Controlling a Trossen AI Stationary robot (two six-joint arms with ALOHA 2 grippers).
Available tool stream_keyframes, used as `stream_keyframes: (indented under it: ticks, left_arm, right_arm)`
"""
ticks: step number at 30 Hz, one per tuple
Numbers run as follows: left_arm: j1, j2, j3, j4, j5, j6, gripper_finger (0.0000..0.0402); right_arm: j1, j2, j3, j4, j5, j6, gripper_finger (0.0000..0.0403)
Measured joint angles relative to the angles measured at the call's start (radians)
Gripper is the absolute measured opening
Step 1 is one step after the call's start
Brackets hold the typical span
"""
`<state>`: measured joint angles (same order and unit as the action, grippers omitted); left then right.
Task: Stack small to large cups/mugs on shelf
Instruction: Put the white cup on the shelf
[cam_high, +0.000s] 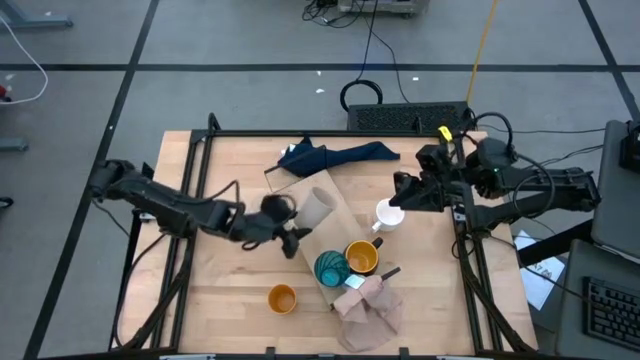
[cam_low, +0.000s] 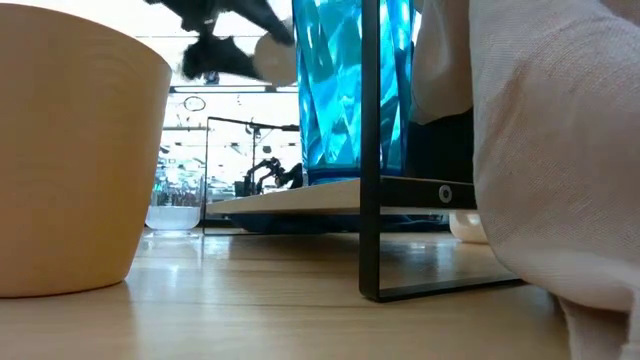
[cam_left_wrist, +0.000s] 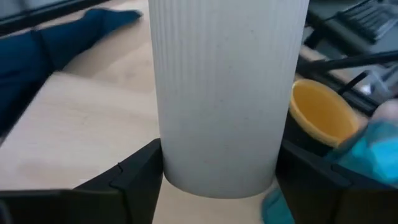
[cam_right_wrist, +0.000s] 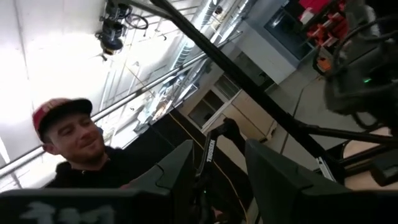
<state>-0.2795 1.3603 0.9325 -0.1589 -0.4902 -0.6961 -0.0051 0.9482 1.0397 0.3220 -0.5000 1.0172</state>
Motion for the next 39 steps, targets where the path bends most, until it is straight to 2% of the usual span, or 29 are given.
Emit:
stream_keyframes:
  ticks: [6,13,16,20,23,29,32,35,39]
  left_arm:
    - [-0.124,-0.017,-0.121,0.142,-0.158,-0.007,0.0265]
    - [-0.191,-0.018,-0.312,0.457,-0.209,0.115,0.0270]
    - [-0.196,-0.018,-0.388,0.607,-0.210,0.168,0.0264]
    - [-0.196,-0.014,-0.475,0.792,-0.208,0.275,0.0270]
    - [-0.179,-0.006,-0.534,0.812,-0.208,0.275,0.0278]
    - [-0.152,-0.005,-0.617,0.843,-0.173,0.250,0.0264]
    - [-0.122,-0.003,-0.637,0.869,-0.108,0.244,0.0265]
    - [-0.106,0.030,-0.647,0.894,-0.070,0.230,0.0276]
    - [-0.109,0.120,-0.631,1.032,-0.037,0.262,0.0270]
  right_arm:
    - [-0.037,-0.001,0.000,-0.013,0.003,0.038,0.0137]
    - [-0.078,-0.010,0.000,0.060,0.196,0.089,0.0137]
    - [-0.087,-0.012,0.000,0.143,0.263,0.059,0.0137]
    - [-0.095,-0.012,0.000,0.159,0.338,0.040,0.0137]
    - [-0.094,-0.007,0.000,0.137,0.381,0.043,0.0137]
    - [-0.093,0.014,-0.001,0.111,0.424,0.044,0.0137]
    - [-0.093,0.021,-0.001,0.119,0.425,0.067,0.0137]
    - [-0.093,0.021,-0.001,0.115,0.425,0.069,0.0137]
    - [-0.092,0.021,-0.001,0.116,0.425,0.070,0.0137]
